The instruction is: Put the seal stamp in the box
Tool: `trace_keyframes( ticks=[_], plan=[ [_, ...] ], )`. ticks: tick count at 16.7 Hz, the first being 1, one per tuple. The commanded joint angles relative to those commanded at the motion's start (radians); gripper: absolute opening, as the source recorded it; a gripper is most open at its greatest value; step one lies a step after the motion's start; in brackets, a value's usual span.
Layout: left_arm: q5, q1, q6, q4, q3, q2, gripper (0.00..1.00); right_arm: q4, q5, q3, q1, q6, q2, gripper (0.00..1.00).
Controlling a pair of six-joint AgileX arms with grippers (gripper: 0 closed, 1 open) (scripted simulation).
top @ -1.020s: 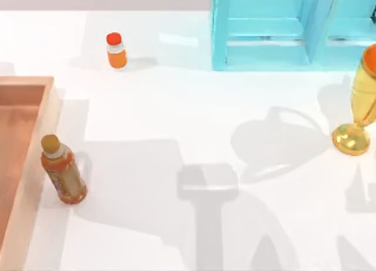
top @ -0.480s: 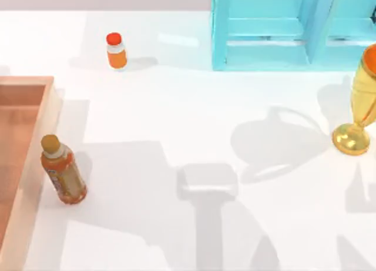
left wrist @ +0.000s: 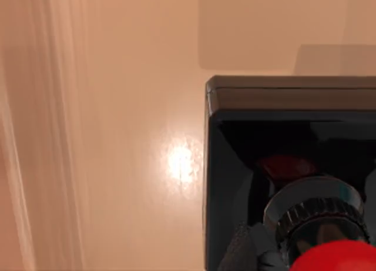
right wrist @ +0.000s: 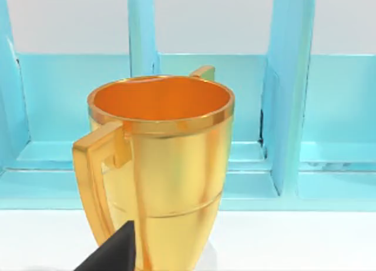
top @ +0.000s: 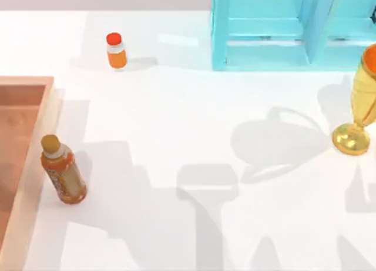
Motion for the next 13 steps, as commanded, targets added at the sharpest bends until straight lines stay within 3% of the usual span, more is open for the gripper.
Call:
trace_keyframes(
  ticks=[2, 13],
  plan=[
    [0.000, 0.000, 0.000, 0.000, 0.000, 0.000, 0.00, 0.000, 0.000, 0.000, 0.000, 0.000, 0.000, 1.00],
    [0.000, 0.000, 0.000, 0.000, 0.000, 0.000, 0.83, 0.000, 0.000, 0.000, 0.000, 0.000, 0.000, 1.00]
  ],
)
